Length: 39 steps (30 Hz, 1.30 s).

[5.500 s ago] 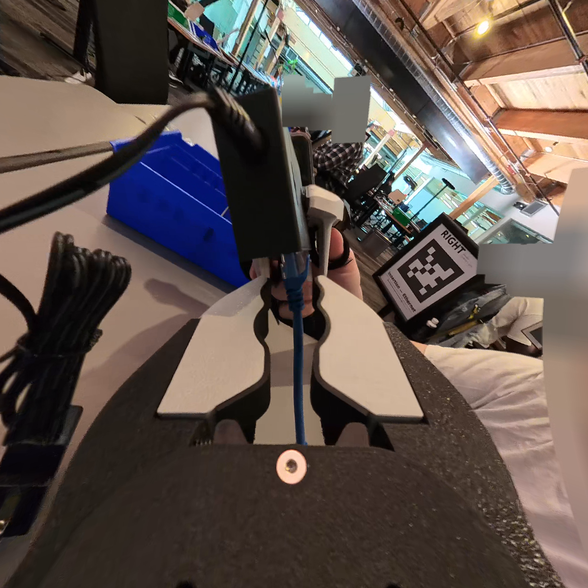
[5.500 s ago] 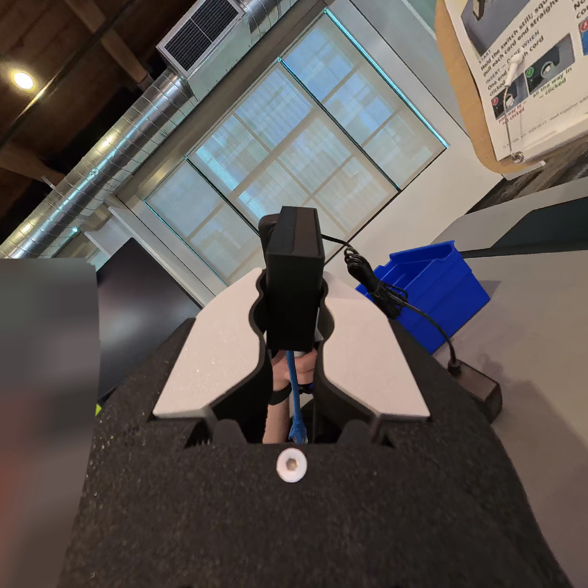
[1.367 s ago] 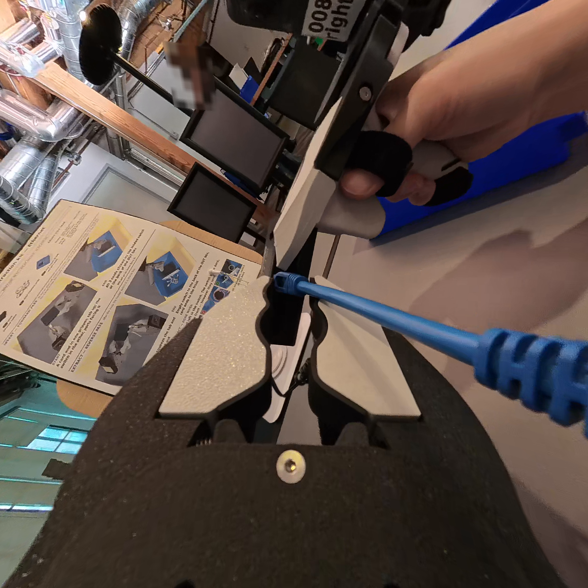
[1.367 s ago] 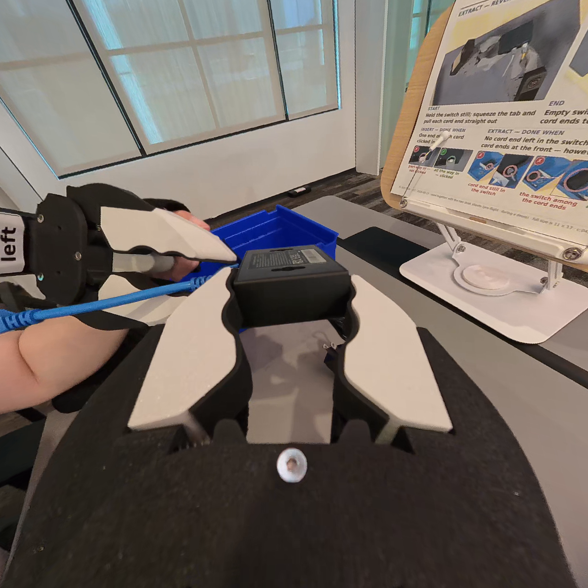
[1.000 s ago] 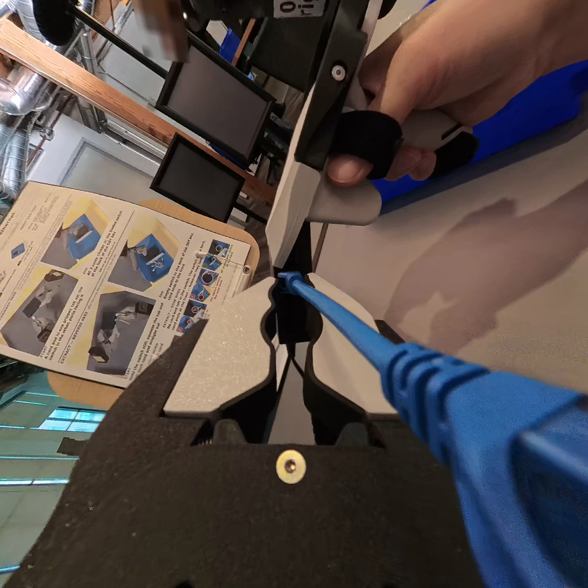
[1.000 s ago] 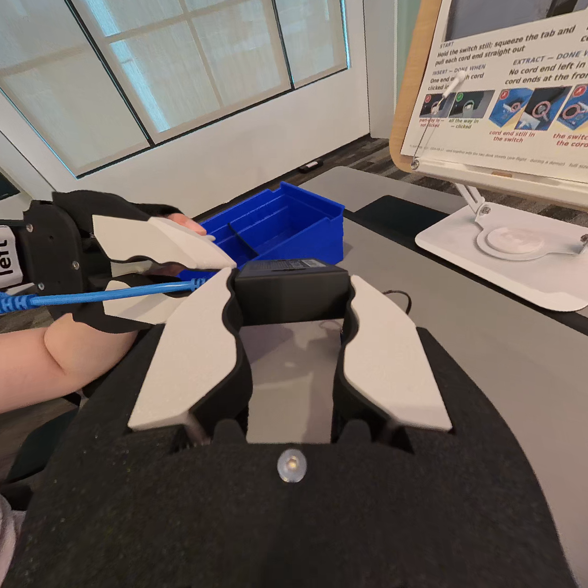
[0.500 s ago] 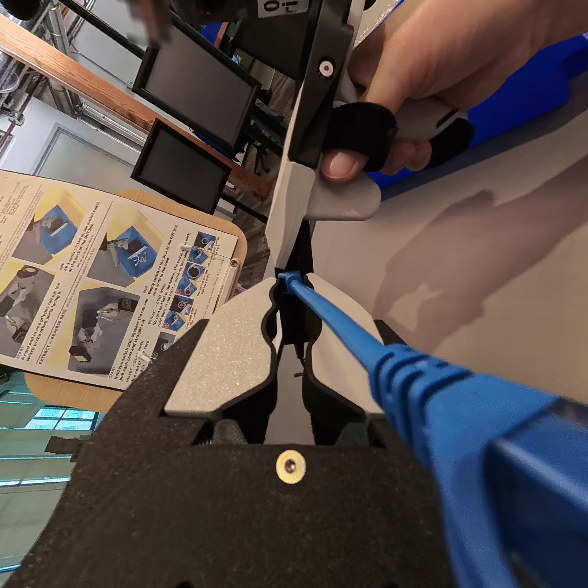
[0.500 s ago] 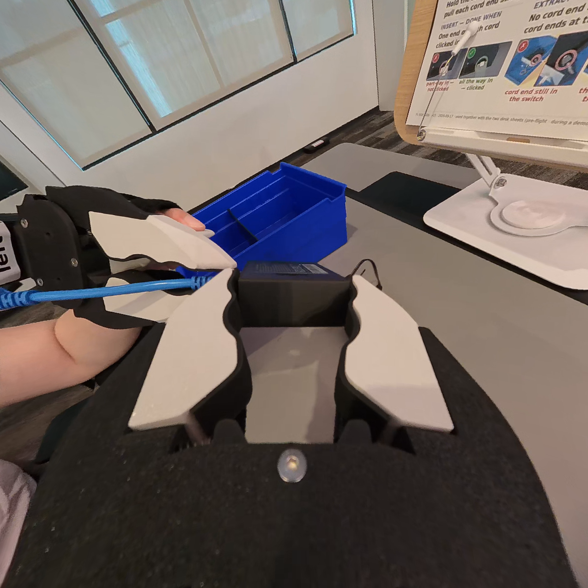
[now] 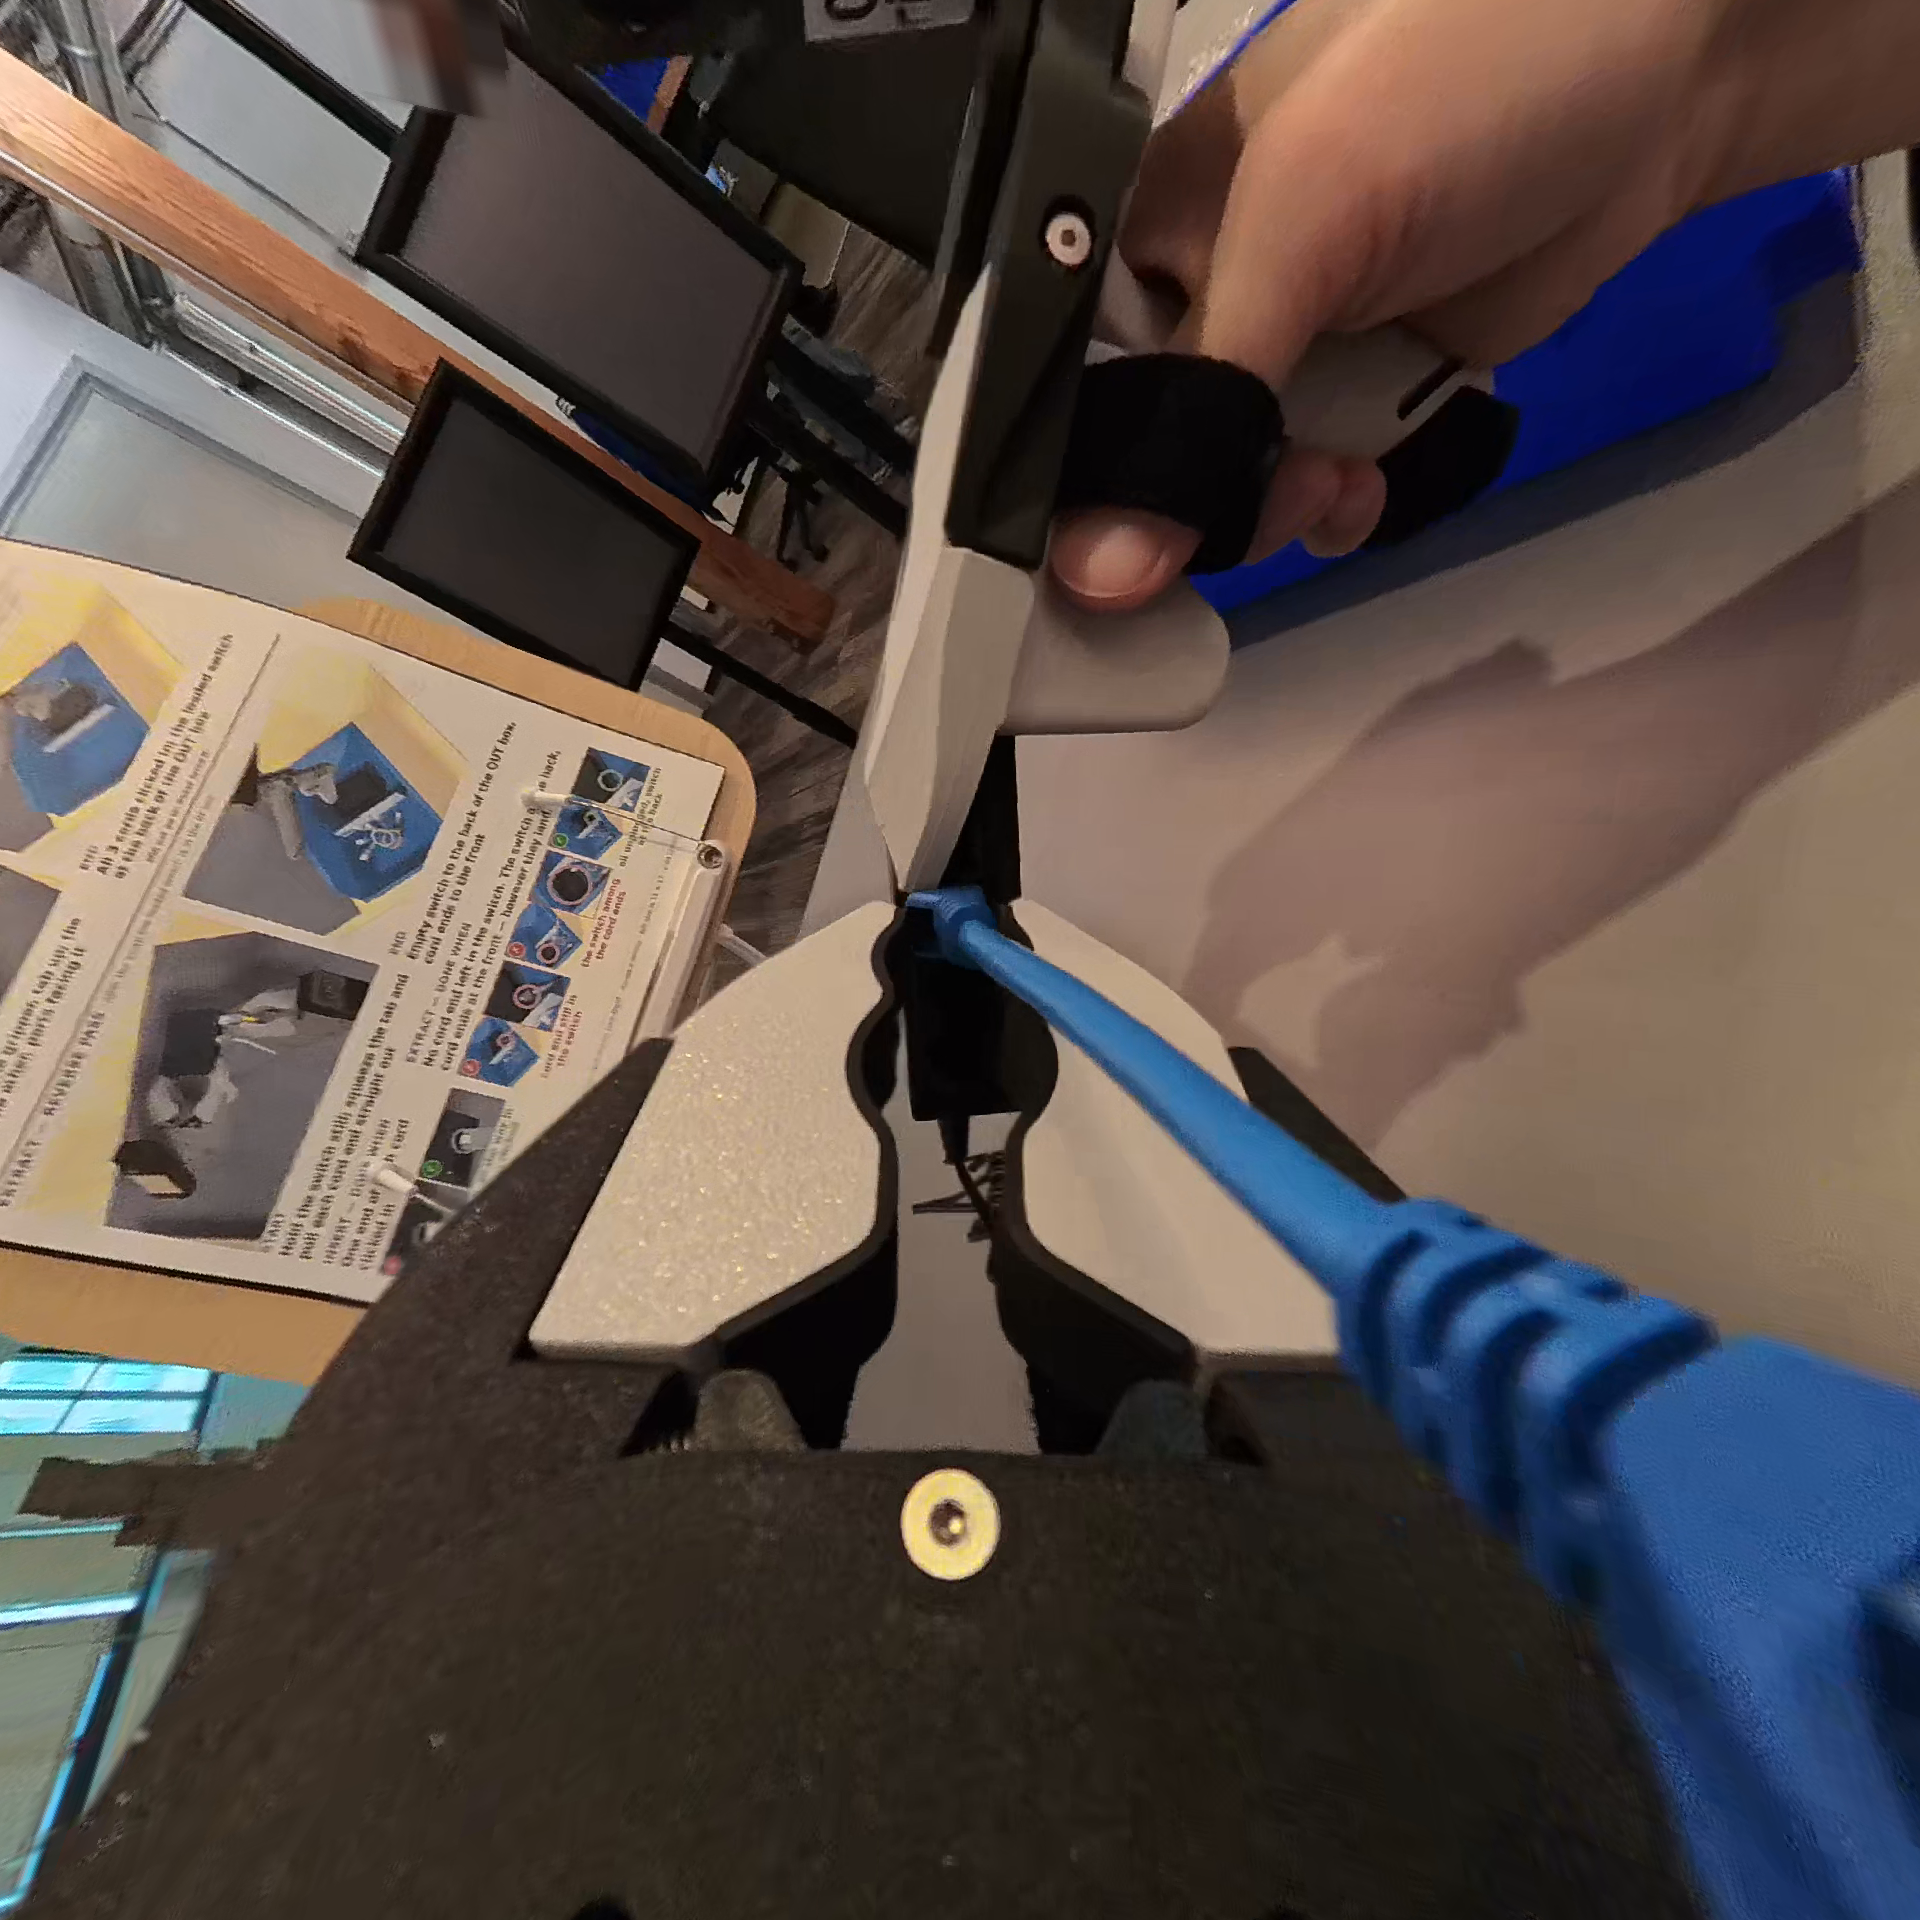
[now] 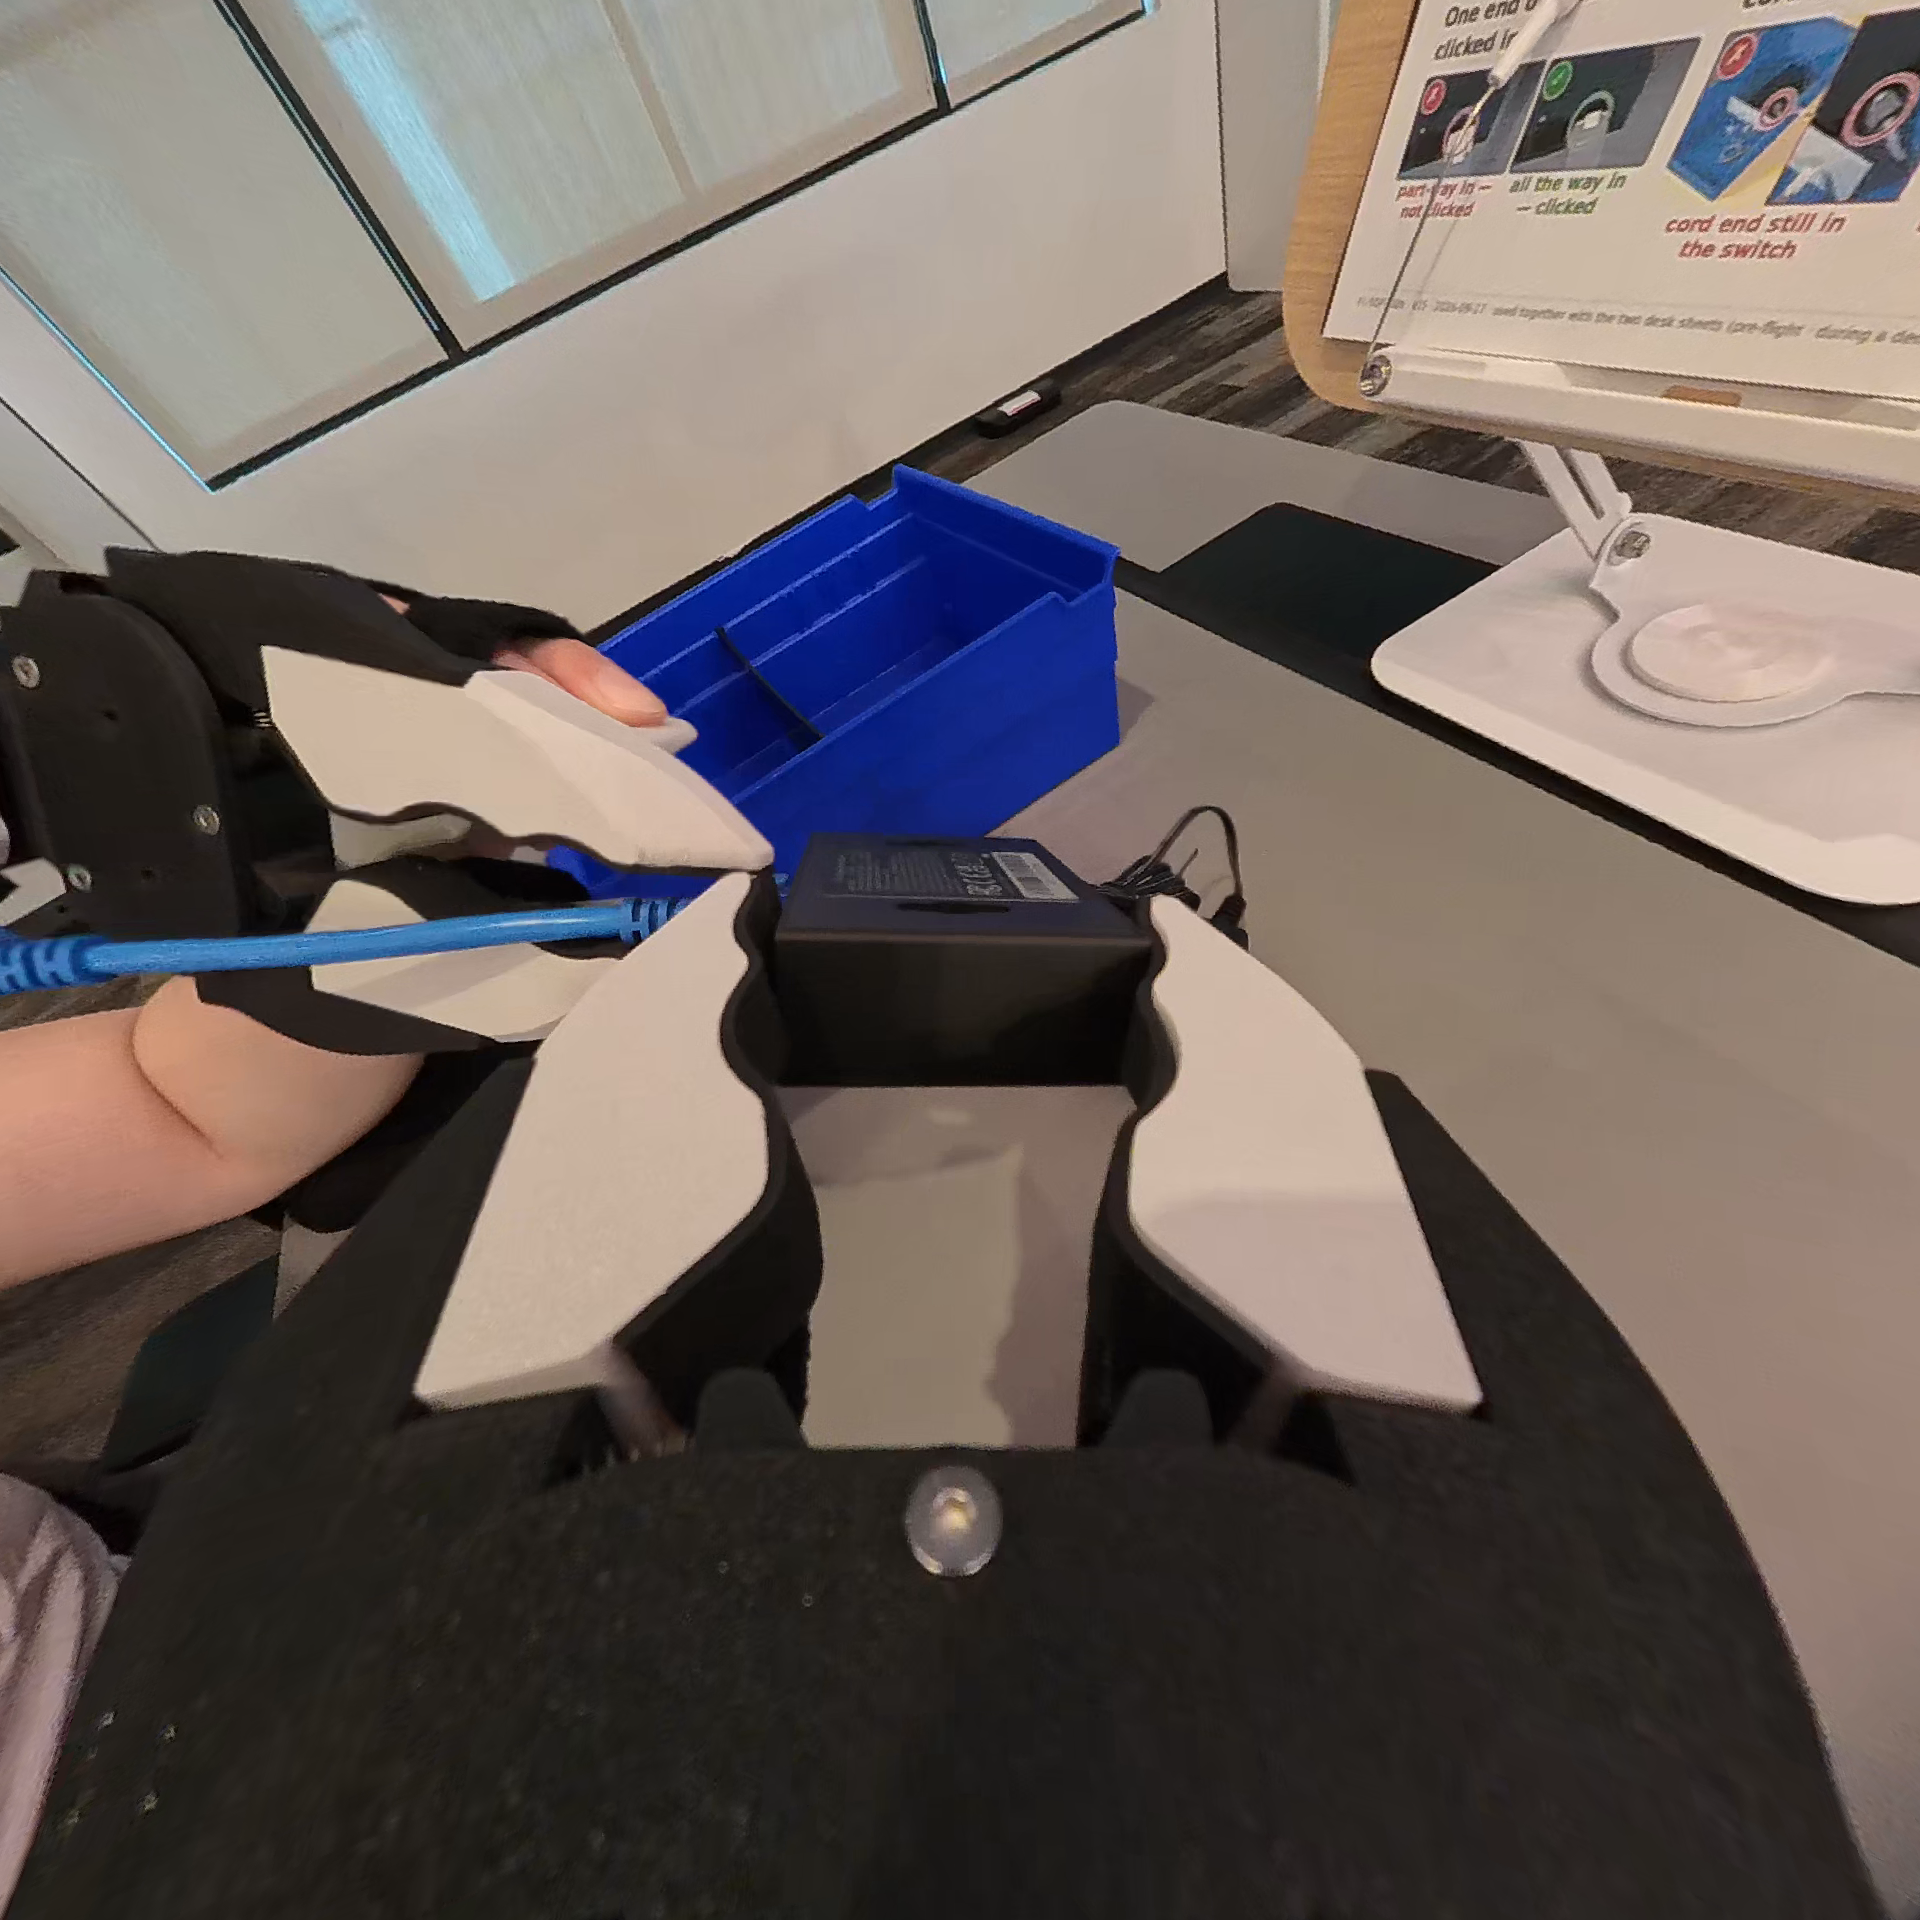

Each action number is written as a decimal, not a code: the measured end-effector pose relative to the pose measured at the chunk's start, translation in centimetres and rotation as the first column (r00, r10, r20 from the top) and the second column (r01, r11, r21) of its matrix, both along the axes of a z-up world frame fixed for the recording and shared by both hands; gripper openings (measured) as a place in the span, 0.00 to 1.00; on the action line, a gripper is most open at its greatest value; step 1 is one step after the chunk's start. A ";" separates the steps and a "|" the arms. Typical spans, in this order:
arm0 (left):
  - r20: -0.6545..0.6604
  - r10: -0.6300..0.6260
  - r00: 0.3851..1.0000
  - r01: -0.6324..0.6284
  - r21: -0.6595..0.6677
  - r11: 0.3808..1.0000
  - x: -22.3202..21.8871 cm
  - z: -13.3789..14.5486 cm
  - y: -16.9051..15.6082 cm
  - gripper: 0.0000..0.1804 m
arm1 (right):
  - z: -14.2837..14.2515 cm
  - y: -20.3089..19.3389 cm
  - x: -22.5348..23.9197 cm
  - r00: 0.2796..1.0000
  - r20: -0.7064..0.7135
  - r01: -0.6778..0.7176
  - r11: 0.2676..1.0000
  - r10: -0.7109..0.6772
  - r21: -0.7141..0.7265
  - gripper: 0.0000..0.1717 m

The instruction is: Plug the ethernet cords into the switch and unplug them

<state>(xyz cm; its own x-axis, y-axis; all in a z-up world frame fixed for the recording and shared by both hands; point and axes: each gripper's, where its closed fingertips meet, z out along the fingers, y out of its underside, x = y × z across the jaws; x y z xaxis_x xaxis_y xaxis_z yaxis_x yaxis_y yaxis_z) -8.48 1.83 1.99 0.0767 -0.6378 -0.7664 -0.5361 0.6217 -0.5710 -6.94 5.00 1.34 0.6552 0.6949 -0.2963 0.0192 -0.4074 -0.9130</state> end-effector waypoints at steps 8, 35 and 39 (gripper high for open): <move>-0.034 0.028 0.999 -0.027 0.038 0.999 0.2 -0.8 0.3 0.07 | -0.7 0.1 0.1 1.000 0.003 0.017 0.999 -0.017 -0.052 0.37; -0.006 0.051 0.999 -0.051 0.012 0.999 0.4 -0.7 0.4 0.07 | -0.9 -0.7 0.5 0.986 0.165 -0.024 1.000 0.026 -0.014 0.37; 0.017 0.053 0.998 -0.054 0.051 0.997 0.3 -0.2 0.5 0.07 | -0.4 -0.5 0.4 0.984 0.175 -0.031 0.998 0.022 0.050 0.37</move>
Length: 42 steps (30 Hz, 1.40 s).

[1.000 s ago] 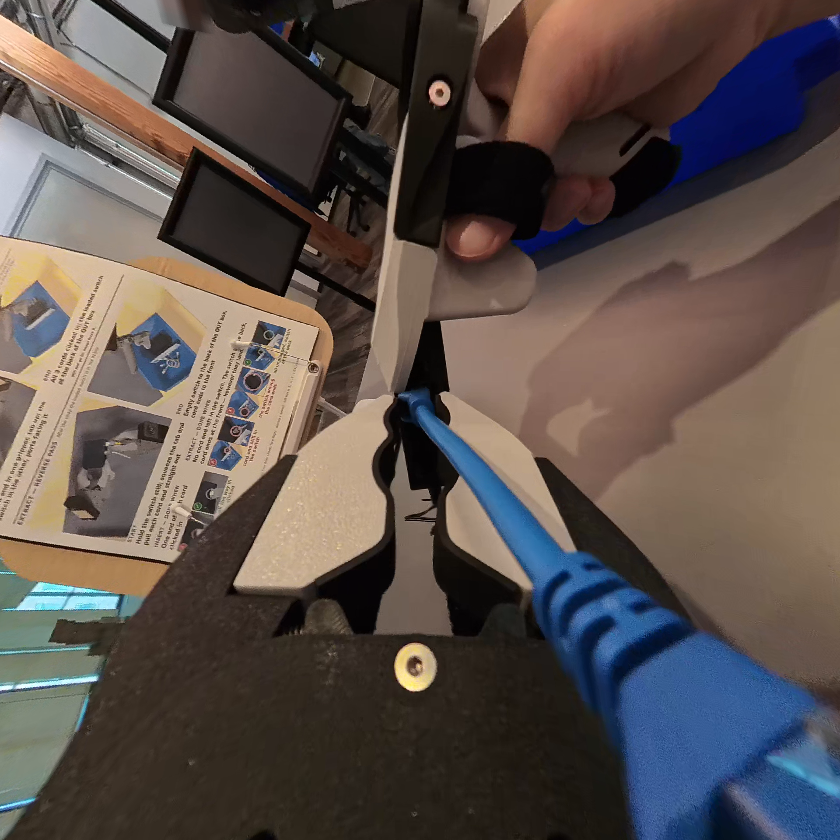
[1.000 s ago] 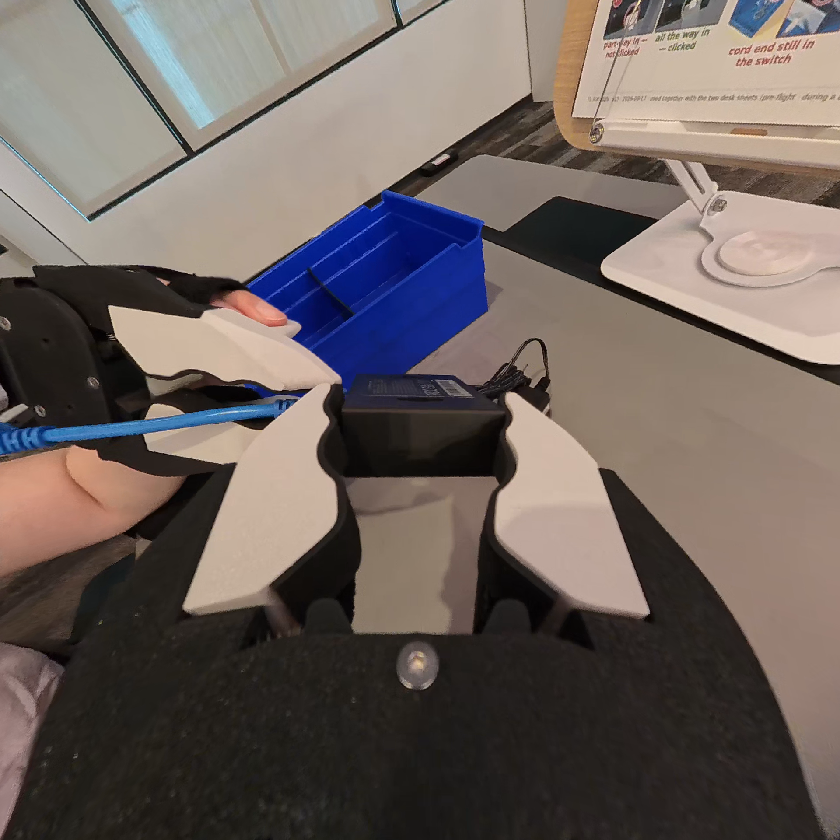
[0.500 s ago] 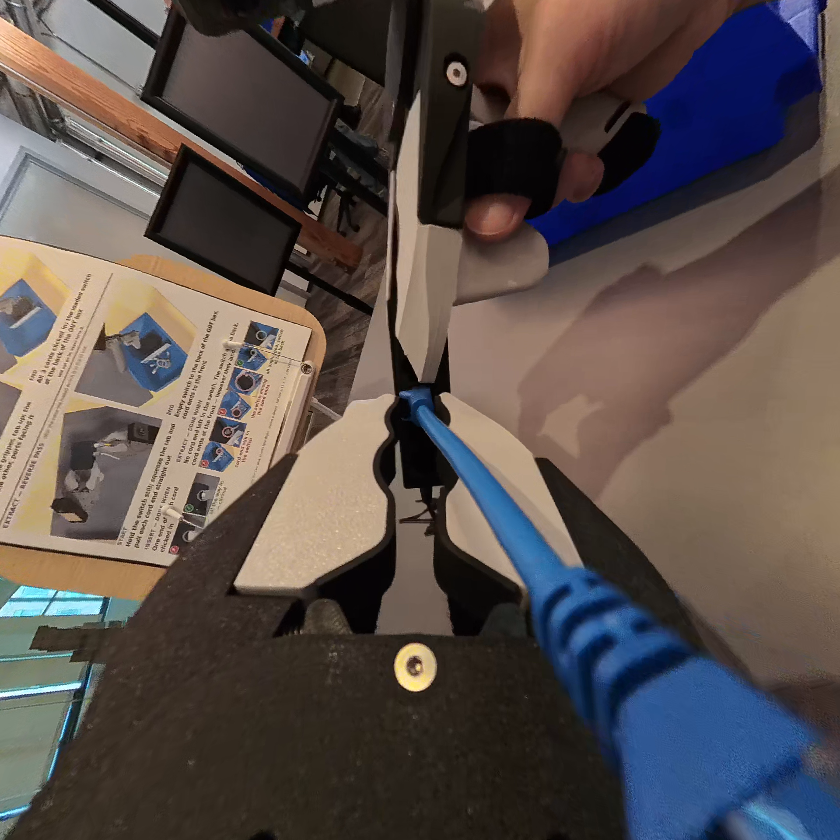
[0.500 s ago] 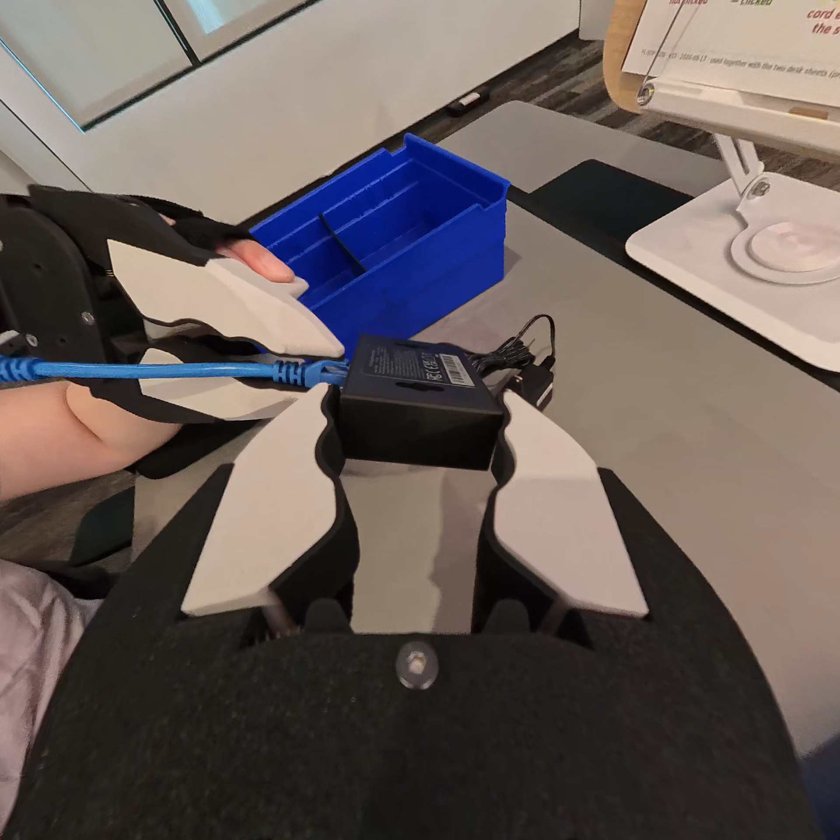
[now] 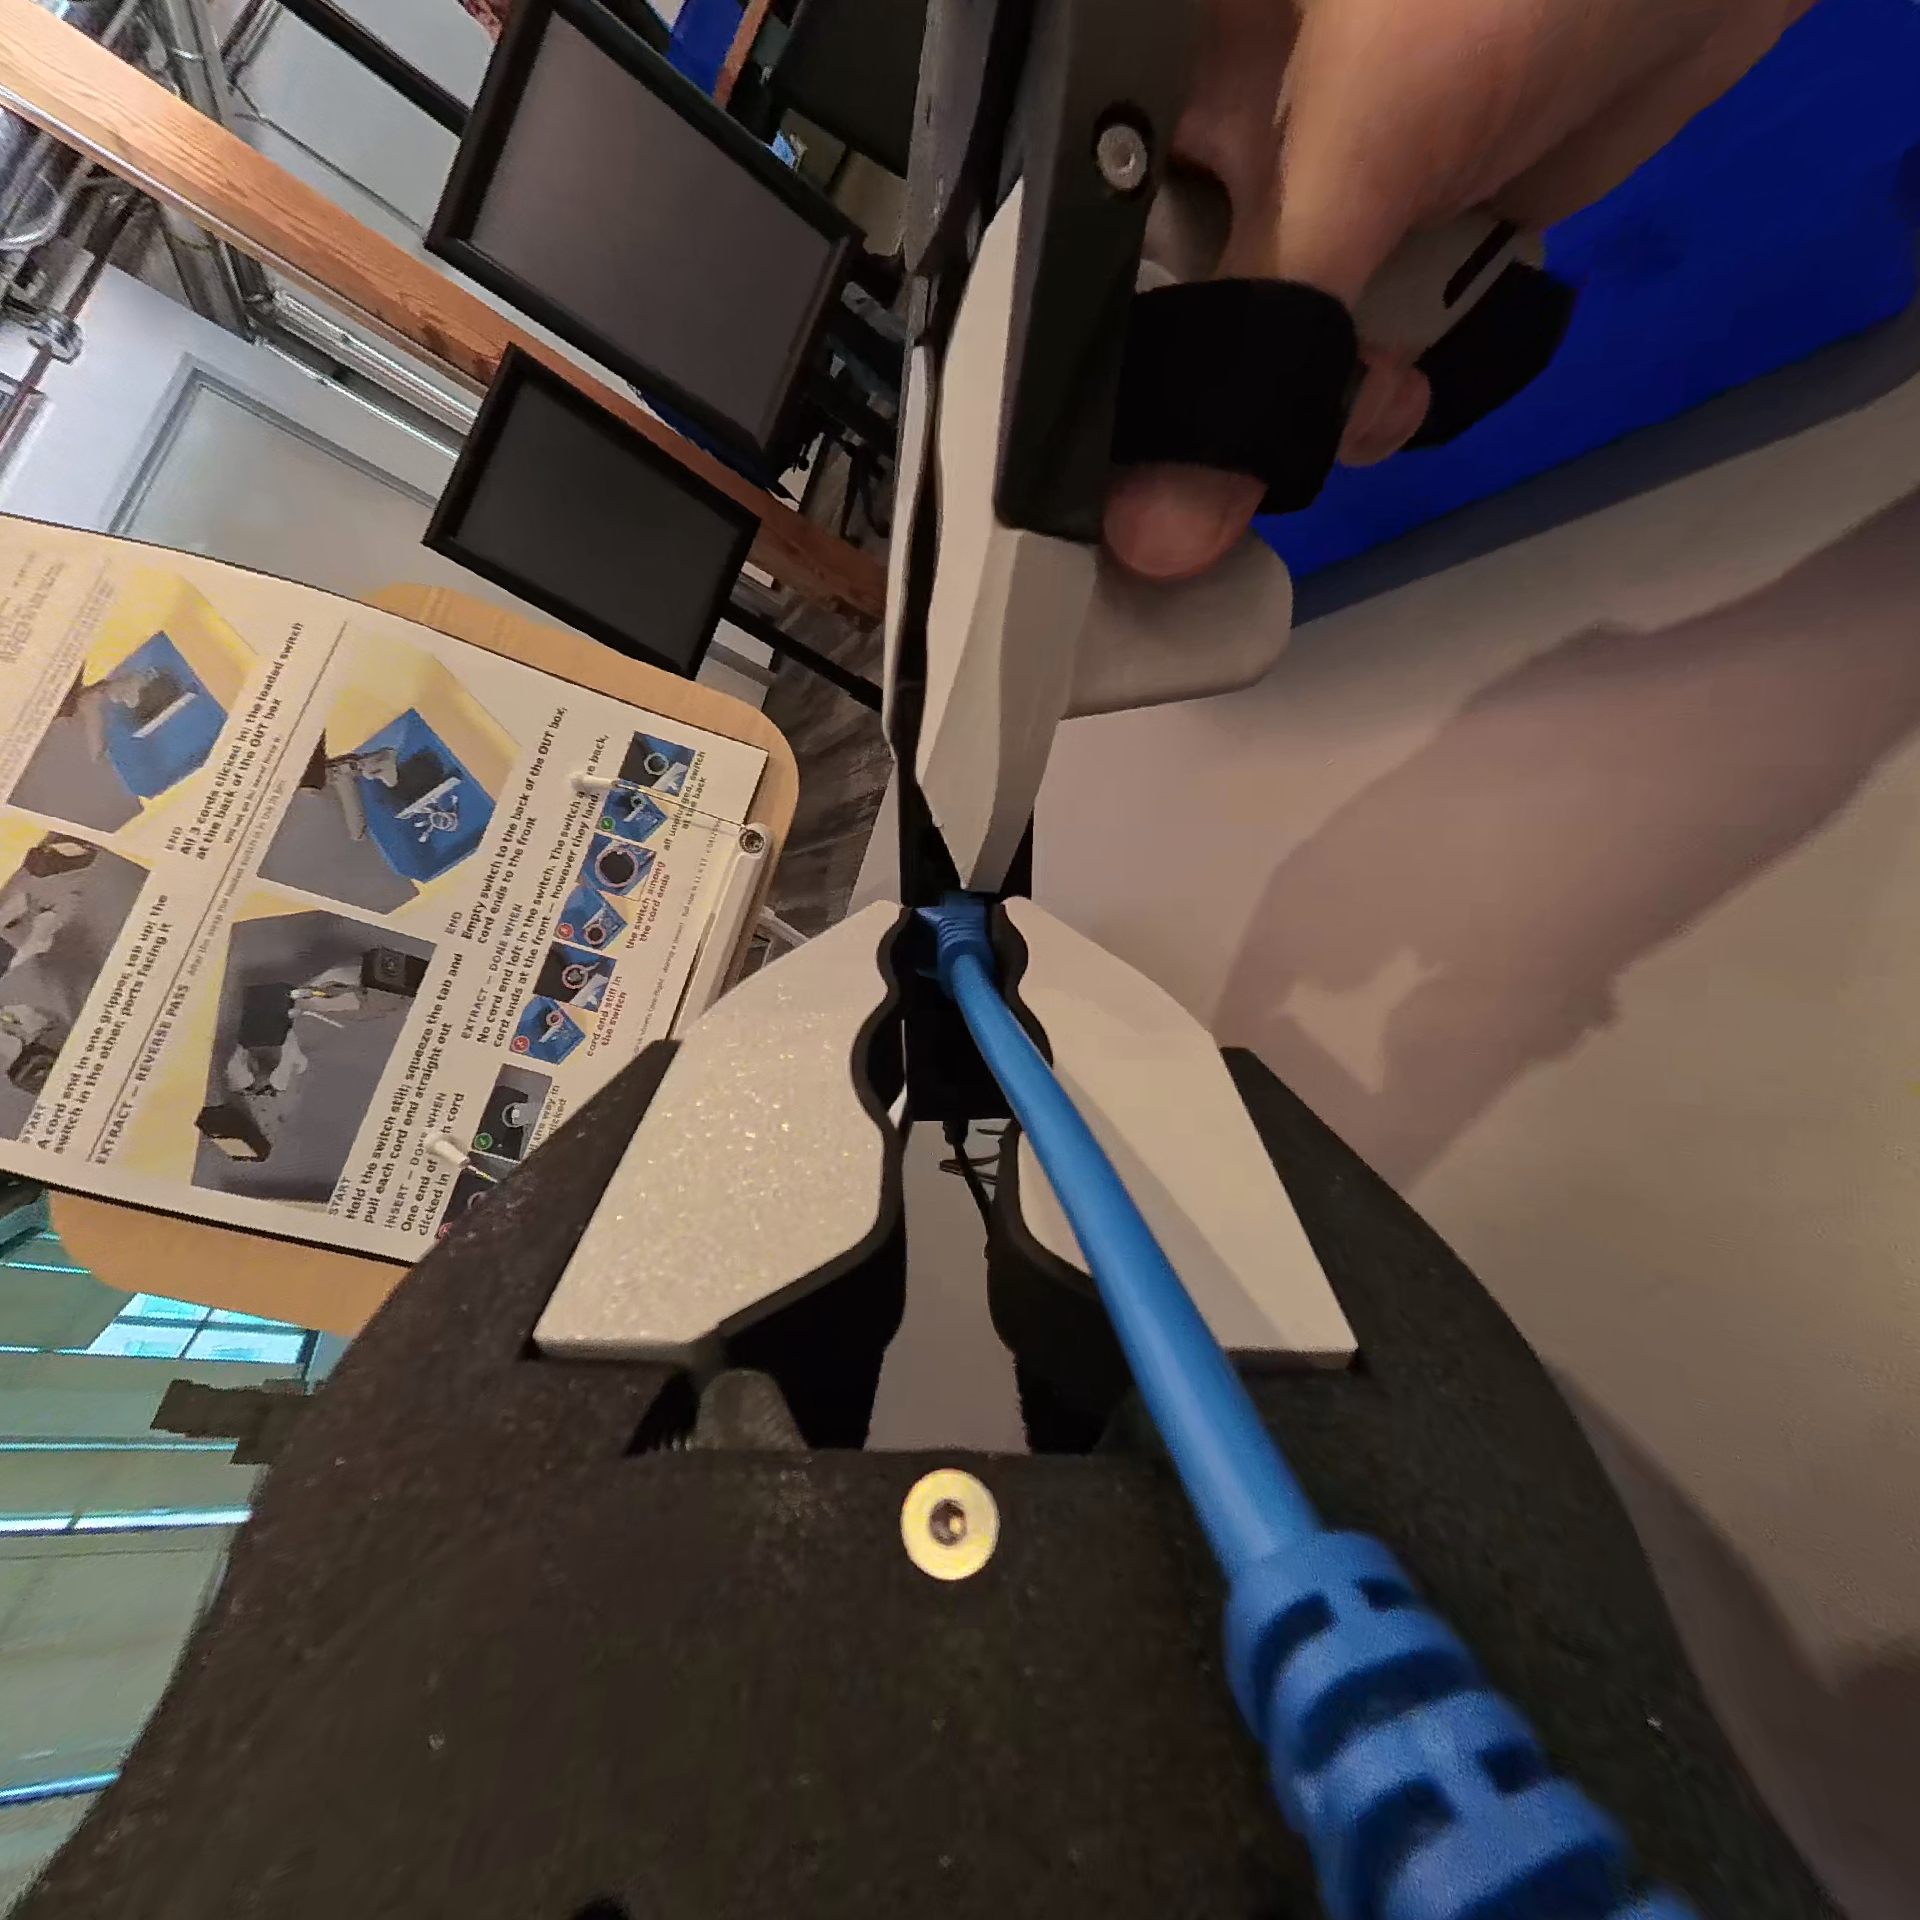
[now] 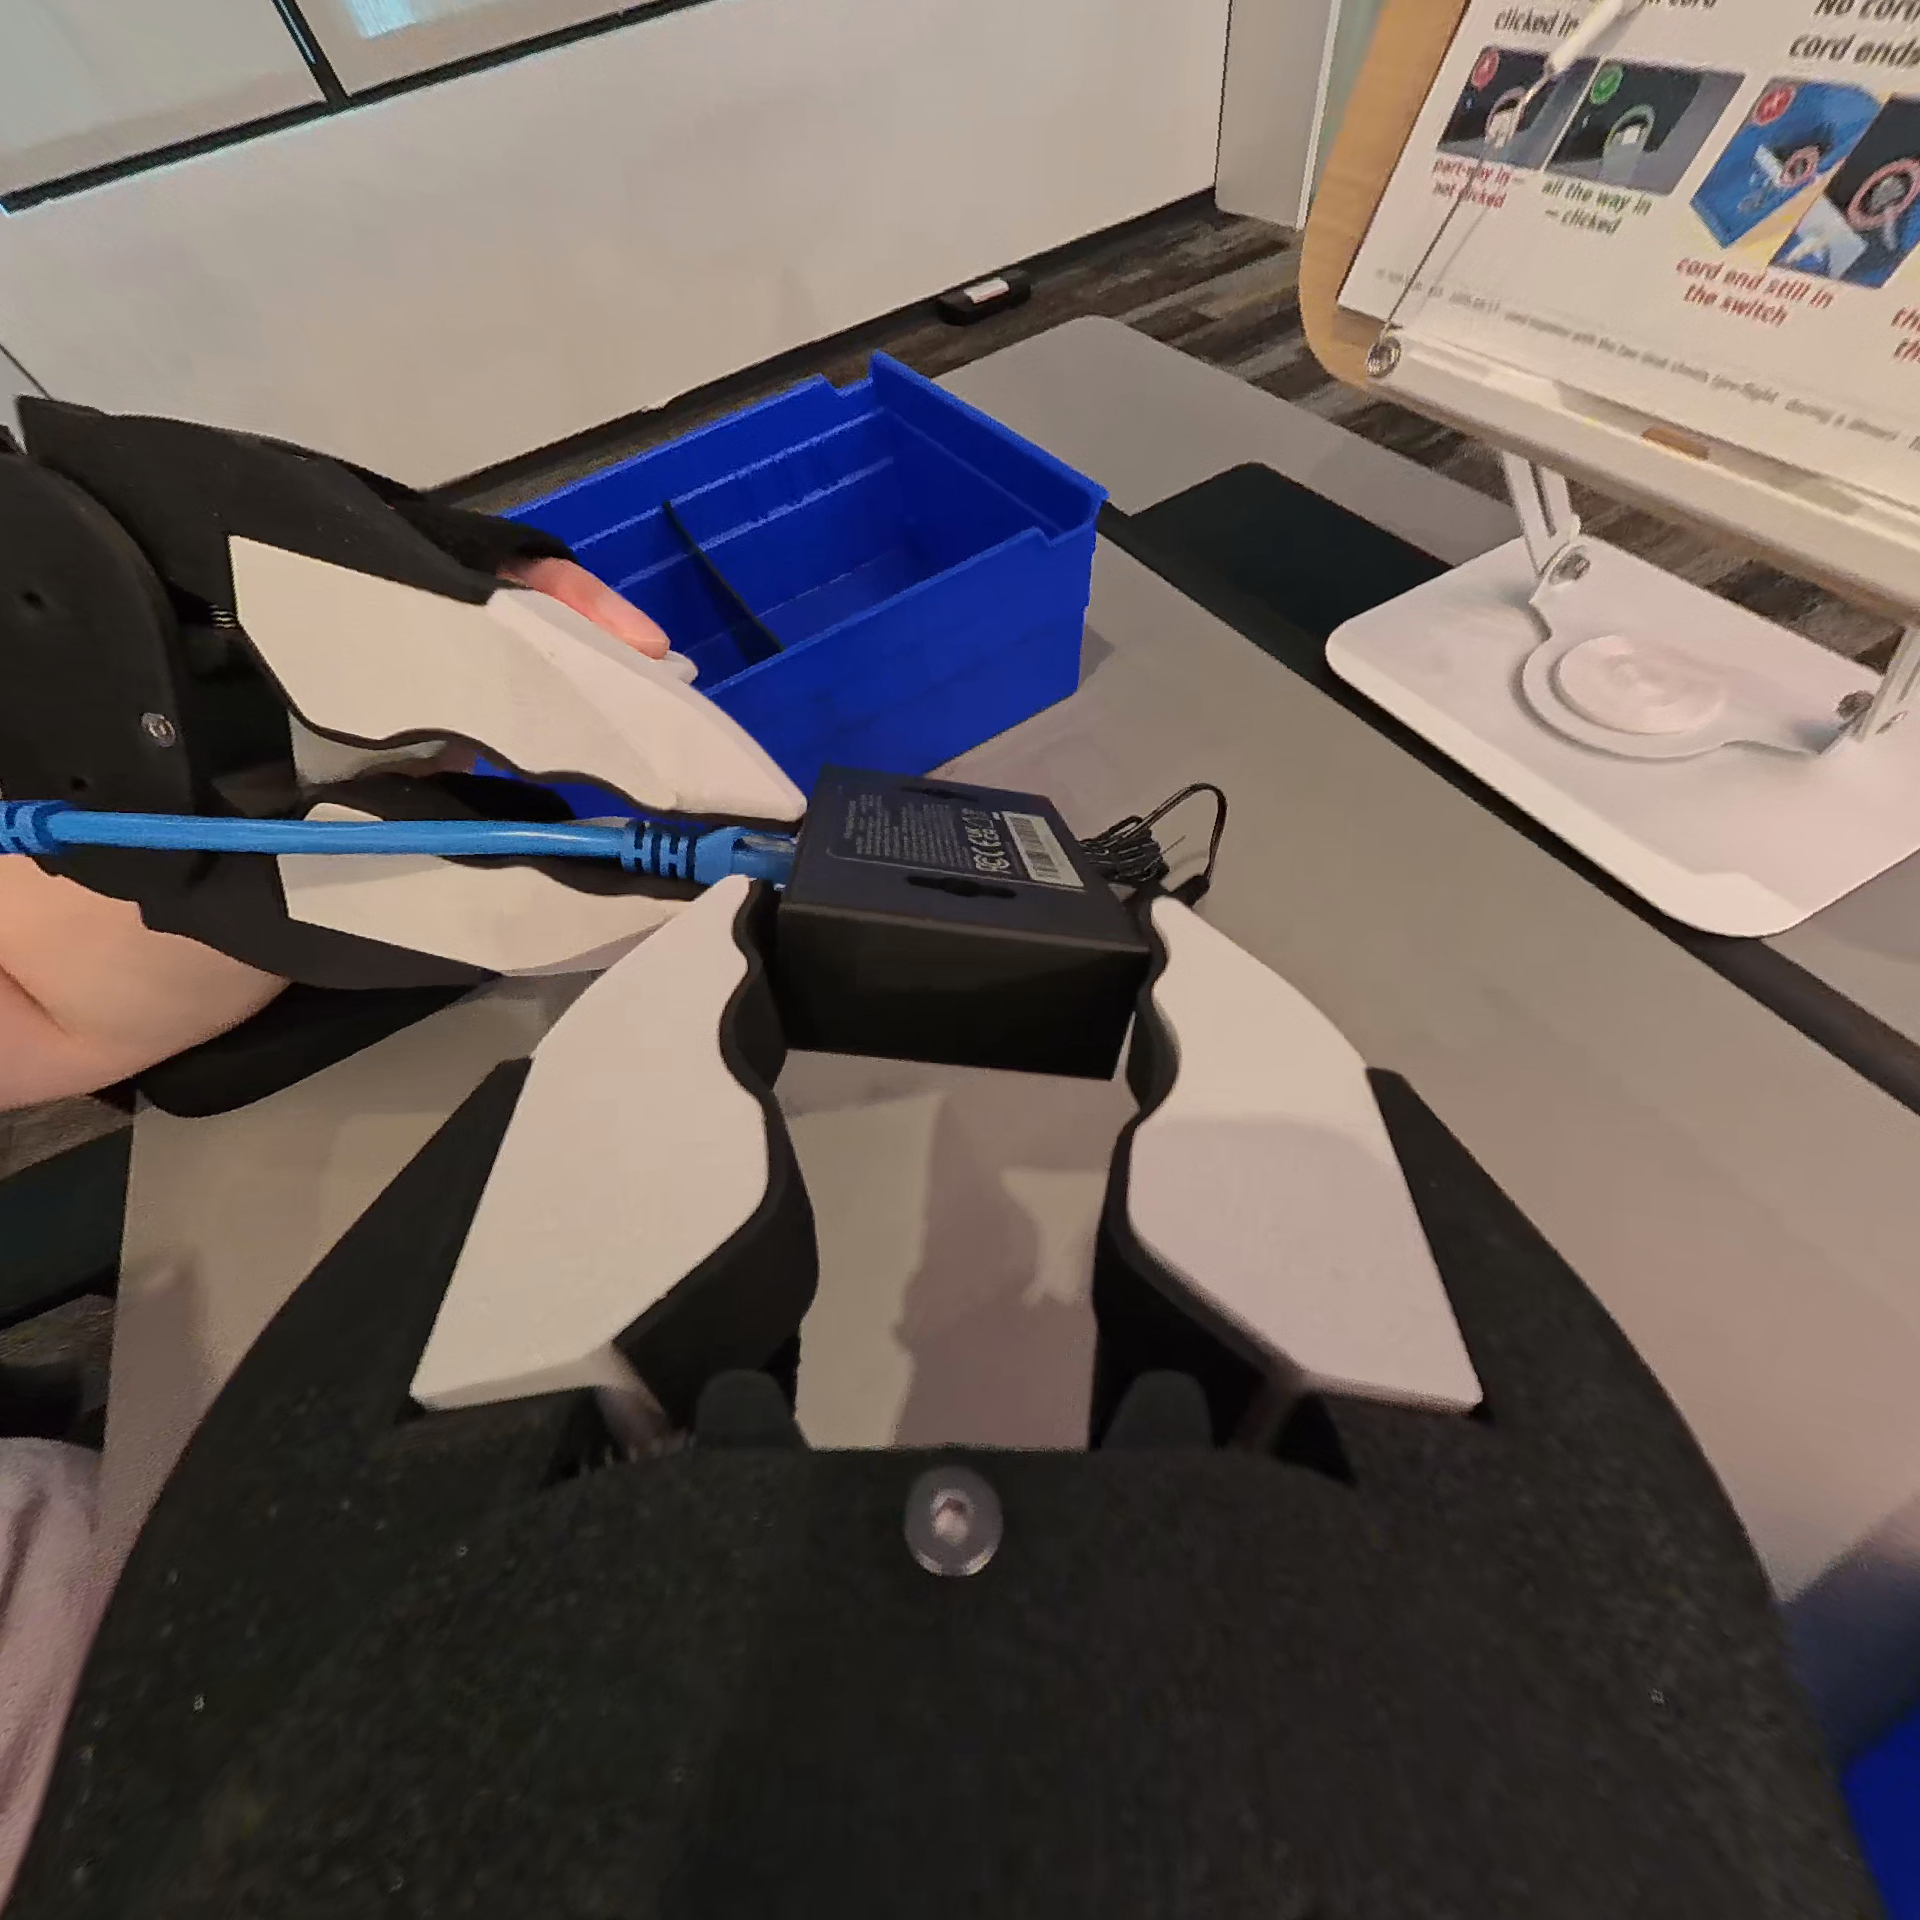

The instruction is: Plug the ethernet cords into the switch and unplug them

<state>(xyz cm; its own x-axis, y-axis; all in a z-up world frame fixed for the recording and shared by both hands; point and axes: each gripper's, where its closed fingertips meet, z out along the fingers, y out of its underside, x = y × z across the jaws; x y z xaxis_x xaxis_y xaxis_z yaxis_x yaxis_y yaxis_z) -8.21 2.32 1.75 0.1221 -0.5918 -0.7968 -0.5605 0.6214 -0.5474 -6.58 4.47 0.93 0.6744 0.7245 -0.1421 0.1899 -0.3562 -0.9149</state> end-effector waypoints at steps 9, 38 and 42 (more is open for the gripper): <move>-0.027 0.009 1.000 -0.009 -0.017 1.000 0.2 -0.4 -0.2 0.07 | -0.6 0.0 0.0 0.999 -0.027 -0.044 0.999 0.044 -0.009 0.38; -0.040 0.035 0.999 -0.034 0.015 0.999 -0.1 -1.3 0.6 0.06 | -1.6 0.7 -0.3 0.999 -0.010 -0.047 0.996 0.048 0.076 0.37; -0.046 0.037 0.998 -0.036 0.027 0.999 -0.2 -1.3 0.6 0.06 | -1.4 0.8 -0.4 0.999 -0.002 -0.050 0.992 0.050 0.117 0.37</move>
<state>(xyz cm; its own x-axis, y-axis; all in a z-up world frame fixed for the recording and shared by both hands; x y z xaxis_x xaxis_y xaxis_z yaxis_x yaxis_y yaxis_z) -8.36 2.90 0.41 0.1055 -0.5663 -0.8174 -0.6074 0.6141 -0.5038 -6.94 5.26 -0.47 0.6364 0.7692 -0.0579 0.1999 -0.2370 -0.9507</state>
